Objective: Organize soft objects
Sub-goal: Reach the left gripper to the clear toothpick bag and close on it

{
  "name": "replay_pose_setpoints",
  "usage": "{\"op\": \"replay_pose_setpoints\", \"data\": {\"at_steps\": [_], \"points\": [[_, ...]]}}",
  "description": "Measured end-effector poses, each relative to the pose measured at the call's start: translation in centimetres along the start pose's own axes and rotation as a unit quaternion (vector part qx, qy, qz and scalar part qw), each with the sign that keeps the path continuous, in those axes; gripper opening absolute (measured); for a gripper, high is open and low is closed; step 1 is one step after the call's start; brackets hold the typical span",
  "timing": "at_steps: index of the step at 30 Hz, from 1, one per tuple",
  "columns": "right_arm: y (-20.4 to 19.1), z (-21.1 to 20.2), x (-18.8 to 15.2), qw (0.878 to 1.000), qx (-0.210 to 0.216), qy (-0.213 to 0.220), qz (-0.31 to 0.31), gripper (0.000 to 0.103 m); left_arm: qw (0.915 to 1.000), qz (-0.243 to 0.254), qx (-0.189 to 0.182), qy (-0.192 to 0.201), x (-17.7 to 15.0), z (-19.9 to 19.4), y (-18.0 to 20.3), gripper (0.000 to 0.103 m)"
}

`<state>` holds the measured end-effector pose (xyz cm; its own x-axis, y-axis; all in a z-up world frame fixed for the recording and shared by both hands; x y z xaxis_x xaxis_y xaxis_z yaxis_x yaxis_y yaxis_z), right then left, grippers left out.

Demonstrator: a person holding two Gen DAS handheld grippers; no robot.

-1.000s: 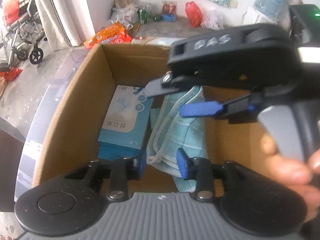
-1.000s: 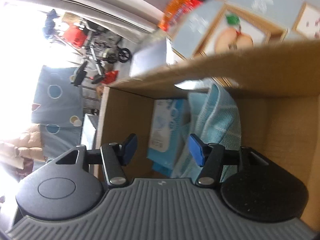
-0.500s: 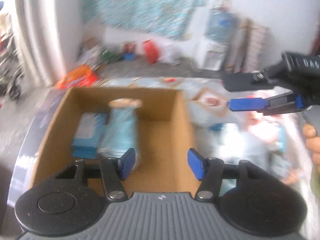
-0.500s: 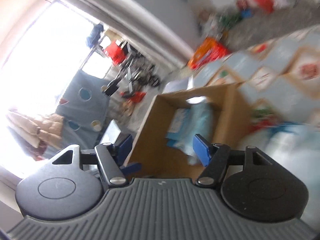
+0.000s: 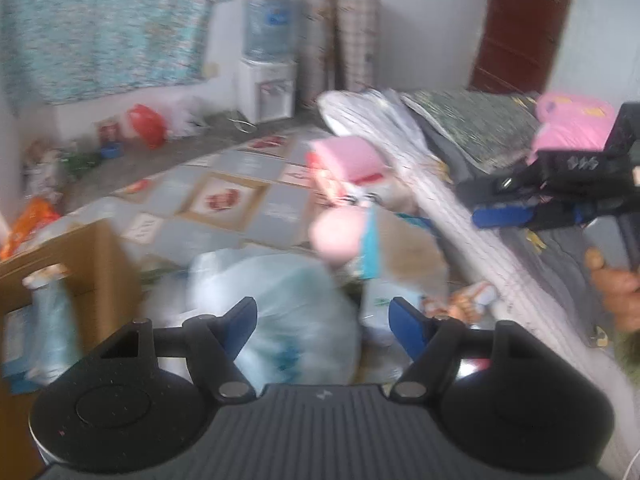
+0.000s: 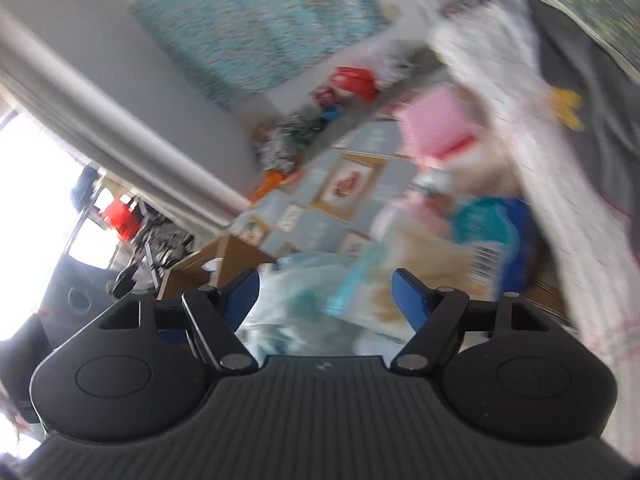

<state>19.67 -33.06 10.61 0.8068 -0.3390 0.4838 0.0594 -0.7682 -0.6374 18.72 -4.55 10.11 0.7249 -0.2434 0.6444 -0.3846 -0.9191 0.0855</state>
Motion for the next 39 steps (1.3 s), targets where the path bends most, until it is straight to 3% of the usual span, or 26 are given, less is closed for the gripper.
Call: {"op": "replay_pose_setpoints", "data": {"at_steps": [9,12,17,23,31,39], "points": [[9.5,4.5,-1.3,0.995,-0.011,-0.020,0.094,0.064,0.9974,0.013,-0.025,-0.066,2.4,8.0,4.5,0.062],[10.1,5.5,-0.3,0.995,0.000,-0.006,0.096,0.063,0.9950,-0.004,-0.037,-0.092,2.4,9.6,4.8,0.059],[9.8,7.5,2.4,0.998,0.015,0.005,0.066,0.059,0.9928,-0.008,-0.064,-0.101,1.2,10.2,5.6,0.057],[10.0,10.8,4.1,0.999,0.015,-0.008,0.047,0.051,0.9867,-0.021,-0.084,-0.138,0.4,13.3,6.6,0.042],[11.7,12.5,2.7,0.996,0.034,-0.037,0.068,0.051,0.9870,-0.037,-0.087,-0.130,1.2,15.2,6.4,0.023],[11.9,11.3,1.7,0.995,0.048,-0.057,0.060,0.051,0.9892,-0.052,-0.088,-0.105,1.7,14.5,5.4,0.018]]}}
Point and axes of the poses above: each gripper's, at about its wrist camera, not at the fingertips, and z roughly the way its jaws point, y to its right, x to its top, the point moved 3 cm from there along z, roughly the way its jaws point, and after that the axes turned 1 degree about -z, right-handed, at the moved point
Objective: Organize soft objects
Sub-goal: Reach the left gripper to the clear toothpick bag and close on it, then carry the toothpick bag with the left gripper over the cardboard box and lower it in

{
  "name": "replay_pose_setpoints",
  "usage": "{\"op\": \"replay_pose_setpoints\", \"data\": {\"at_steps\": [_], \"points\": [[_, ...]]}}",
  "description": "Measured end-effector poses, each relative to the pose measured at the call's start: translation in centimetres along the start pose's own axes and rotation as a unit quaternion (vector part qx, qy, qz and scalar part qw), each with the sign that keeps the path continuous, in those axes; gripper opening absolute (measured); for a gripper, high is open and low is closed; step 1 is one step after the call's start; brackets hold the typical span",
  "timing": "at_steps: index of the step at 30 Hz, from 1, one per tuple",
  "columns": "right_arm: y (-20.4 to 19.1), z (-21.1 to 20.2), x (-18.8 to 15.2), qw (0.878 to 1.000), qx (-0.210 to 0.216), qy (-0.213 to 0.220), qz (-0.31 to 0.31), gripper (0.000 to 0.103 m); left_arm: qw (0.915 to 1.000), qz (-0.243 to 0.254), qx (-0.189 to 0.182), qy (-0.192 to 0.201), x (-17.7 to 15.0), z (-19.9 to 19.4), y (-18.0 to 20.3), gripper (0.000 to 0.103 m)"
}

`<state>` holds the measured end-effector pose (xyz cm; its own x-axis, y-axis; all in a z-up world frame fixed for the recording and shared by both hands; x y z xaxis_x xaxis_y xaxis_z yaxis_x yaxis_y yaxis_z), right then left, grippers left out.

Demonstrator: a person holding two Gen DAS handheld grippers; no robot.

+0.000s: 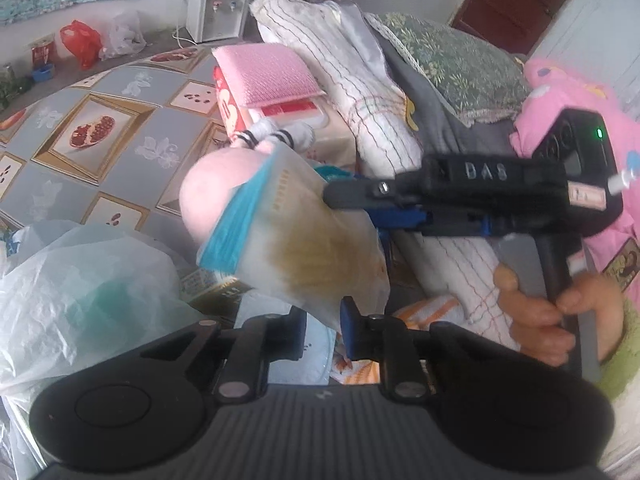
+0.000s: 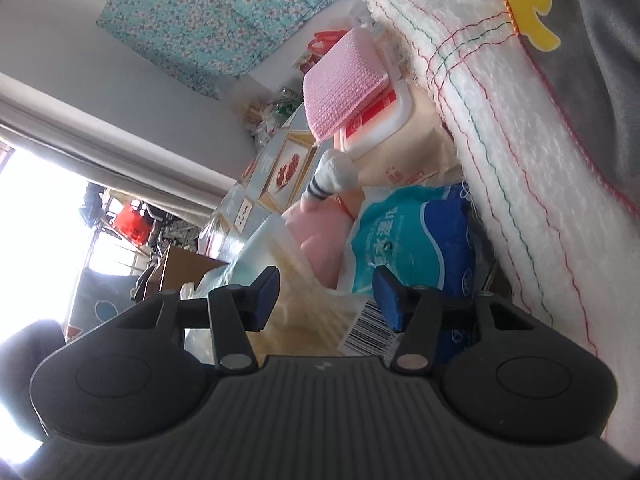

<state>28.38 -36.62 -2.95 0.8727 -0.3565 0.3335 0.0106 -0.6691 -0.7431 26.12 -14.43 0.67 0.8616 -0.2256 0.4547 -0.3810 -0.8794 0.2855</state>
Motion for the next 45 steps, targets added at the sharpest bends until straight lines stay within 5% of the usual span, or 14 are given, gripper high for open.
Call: {"op": "replay_pose_setpoints", "data": {"at_steps": [14,22,32,45], "points": [[-4.3,-2.7,-1.2,0.999,0.014,0.020,-0.038,0.038,0.9972,0.015,-0.015,0.072,-0.1,-5.7,0.6,0.008],[-11.9,-2.3,-2.1,0.996,0.054,0.019,-0.072,0.038,0.9911,0.020,0.000,0.132,-1.9,-13.1,-1.8,0.007],[-24.8,7.4,-3.5,0.985,0.126,-0.051,-0.106,0.038,0.9807,-0.035,0.051,0.185,-4.6,-21.6,-11.0,0.007],[-33.9,21.8,-6.7,0.979,0.123,-0.137,-0.091,0.038,0.9732,-0.116,0.086,0.179,-5.5,-24.0,-24.3,0.007]]}}
Point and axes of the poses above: each gripper's, at about its wrist camera, not at the fingertips, and z roughly the way its jaws point, y to its right, x to its top, the point moved 3 cm from there along z, roughly the way its jaws point, and after that the axes turned 1 degree about -z, right-handed, at the moved point
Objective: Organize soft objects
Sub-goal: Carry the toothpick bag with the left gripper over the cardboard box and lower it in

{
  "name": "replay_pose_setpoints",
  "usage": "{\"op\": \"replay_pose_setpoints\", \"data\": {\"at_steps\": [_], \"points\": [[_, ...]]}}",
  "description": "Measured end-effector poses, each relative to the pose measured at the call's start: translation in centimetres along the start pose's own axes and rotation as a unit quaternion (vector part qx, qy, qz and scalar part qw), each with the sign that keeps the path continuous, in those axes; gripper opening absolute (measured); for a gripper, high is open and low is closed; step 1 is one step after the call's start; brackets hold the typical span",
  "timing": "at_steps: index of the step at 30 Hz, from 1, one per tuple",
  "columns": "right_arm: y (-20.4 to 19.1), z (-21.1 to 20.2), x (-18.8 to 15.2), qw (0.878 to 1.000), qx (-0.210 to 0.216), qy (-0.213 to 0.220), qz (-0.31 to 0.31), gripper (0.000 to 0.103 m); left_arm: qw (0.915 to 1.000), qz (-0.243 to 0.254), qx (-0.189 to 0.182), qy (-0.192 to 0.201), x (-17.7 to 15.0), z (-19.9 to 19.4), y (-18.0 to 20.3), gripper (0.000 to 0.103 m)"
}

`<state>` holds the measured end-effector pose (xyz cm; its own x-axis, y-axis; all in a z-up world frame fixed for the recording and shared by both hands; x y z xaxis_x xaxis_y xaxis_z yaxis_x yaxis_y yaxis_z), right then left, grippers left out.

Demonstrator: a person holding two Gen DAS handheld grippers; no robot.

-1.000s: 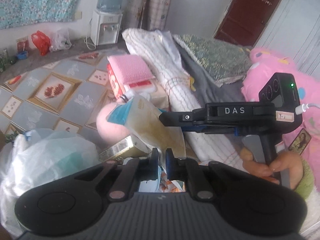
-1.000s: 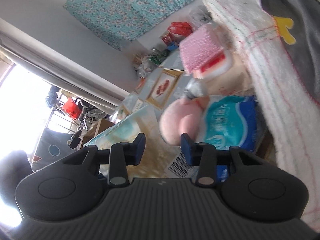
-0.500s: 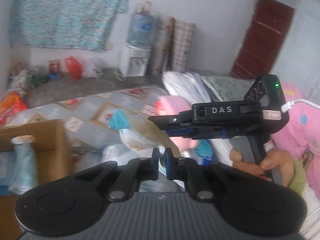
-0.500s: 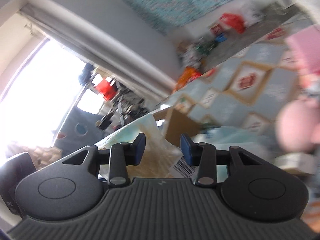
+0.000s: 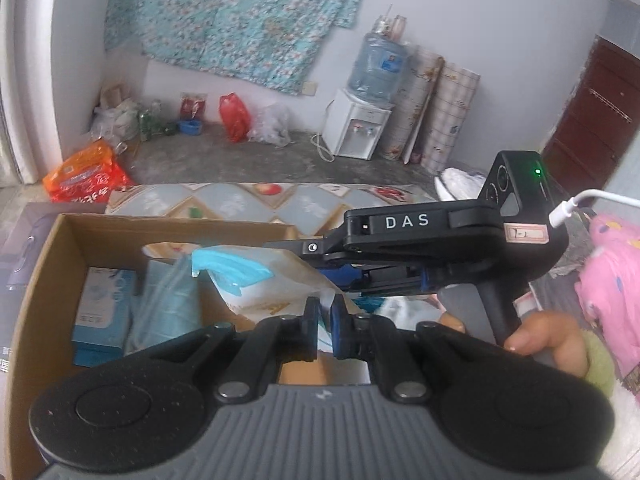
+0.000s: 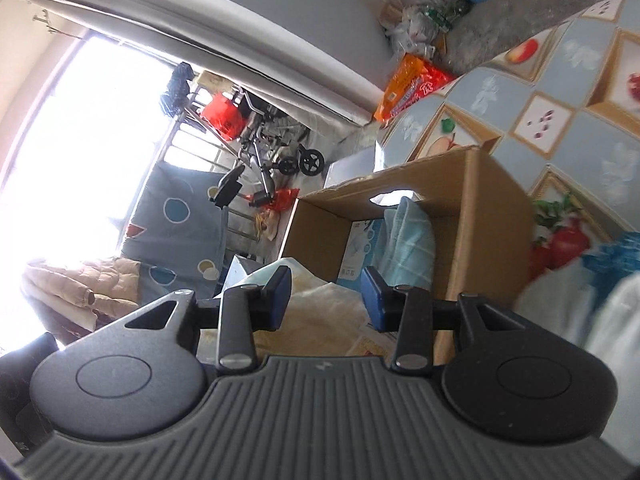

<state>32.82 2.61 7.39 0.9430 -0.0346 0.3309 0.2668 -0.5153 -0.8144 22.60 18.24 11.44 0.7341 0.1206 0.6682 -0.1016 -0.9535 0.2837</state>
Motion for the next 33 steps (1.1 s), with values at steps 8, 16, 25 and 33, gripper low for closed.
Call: {"op": "replay_pose_setpoints", "data": {"at_steps": [8,16,25,33], "points": [[0.7,2.8,0.7,0.999,-0.043,0.004,-0.020,0.039,0.9988,-0.005,0.007,-0.048,0.4,2.9,-4.3,0.010],[2.9,3.6,0.8,0.997,-0.062,-0.026,-0.024,0.040,0.9902,-0.033,0.073,-0.115,0.3,8.1,-8.7,0.018],[1.7,3.9,-0.3,0.995,-0.055,-0.054,-0.058,0.039,0.9804,-0.031,0.107,-0.163,0.1,12.3,-10.7,0.008],[1.1,1.4,0.0,0.997,-0.030,-0.031,-0.056,0.039,0.9777,-0.019,0.129,-0.164,0.6,14.0,-10.2,0.013]]}}
Point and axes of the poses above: each gripper's, at about its wrist camera, not at the fingertips, and z roughly the way its jaws point, y to its right, x to its top, the point moved 3 cm from there along z, roughly the way its jaws point, and after that the axes turned 1 degree about -z, right-handed, at the moved point
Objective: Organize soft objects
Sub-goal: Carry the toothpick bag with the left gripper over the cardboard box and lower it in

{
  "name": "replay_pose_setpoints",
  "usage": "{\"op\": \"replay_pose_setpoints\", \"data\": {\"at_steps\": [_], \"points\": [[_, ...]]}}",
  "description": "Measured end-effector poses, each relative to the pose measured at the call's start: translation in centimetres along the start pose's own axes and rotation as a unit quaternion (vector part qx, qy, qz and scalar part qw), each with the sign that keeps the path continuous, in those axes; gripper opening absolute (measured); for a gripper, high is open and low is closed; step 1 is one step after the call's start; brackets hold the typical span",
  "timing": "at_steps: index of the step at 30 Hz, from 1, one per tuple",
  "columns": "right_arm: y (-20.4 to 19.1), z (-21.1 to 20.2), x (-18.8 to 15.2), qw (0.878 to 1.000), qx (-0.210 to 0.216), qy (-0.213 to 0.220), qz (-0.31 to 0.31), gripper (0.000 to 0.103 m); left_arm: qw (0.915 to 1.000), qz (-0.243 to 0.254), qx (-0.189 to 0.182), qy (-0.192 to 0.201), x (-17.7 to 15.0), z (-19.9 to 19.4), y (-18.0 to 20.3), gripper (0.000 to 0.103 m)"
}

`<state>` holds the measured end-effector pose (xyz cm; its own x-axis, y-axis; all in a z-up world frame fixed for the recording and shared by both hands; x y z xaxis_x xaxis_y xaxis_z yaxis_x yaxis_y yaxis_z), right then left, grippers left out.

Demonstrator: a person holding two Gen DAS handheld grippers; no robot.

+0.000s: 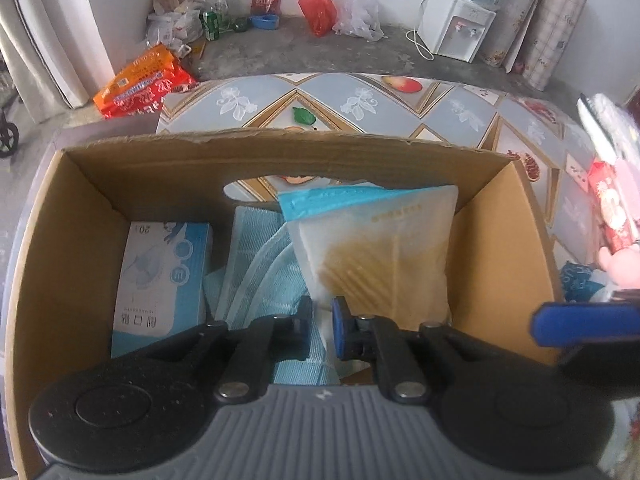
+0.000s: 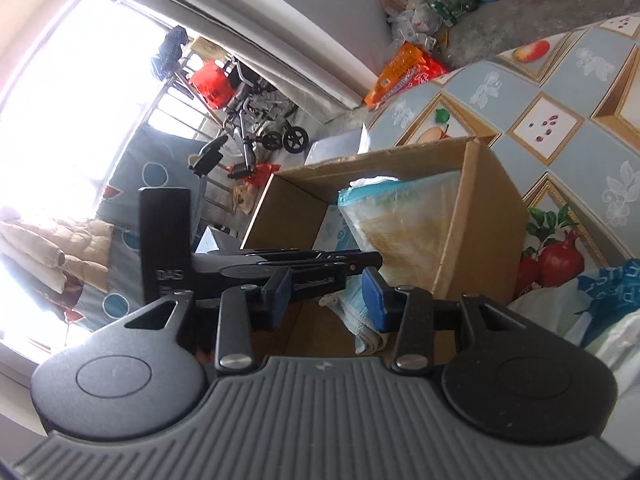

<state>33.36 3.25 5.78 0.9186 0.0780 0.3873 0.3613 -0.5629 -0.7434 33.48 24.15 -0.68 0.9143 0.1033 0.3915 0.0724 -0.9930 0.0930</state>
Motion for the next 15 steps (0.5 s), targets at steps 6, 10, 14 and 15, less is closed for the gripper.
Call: {"op": "replay_pose_setpoints", "data": {"at_steps": [6,10,14,15], "points": [[0.7,-1.8,-0.2,1.000,0.006,0.015,0.010,0.040,0.9998,0.005,0.016,0.009,0.8,0.6,1.4,0.025],[0.8,-2.7,-0.4,1.000,0.009,0.022,0.011,0.040,0.9983,0.037,0.045,0.008,0.9,1.4,3.0,0.024],[1.1,-3.2,-0.6,1.000,0.010,0.024,0.013,0.040,0.9941,0.075,0.078,0.008,0.7,2.1,4.2,0.025],[1.2,-3.2,-0.6,1.000,0.009,0.023,0.013,0.040,0.9930,0.082,0.085,0.006,0.5,2.2,4.4,0.026]]}}
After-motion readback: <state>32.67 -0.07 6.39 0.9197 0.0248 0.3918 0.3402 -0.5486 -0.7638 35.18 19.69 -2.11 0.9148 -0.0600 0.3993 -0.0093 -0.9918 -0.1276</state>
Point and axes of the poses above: each gripper's, at about its wrist camera, not at the fingertips, and z roughly the way its jaws point, y to its right, x to its top, the point moved 3 cm from there along z, roughly the way its jaws point, and after that the axes turned 1 degree about -z, right-handed, at the moved point
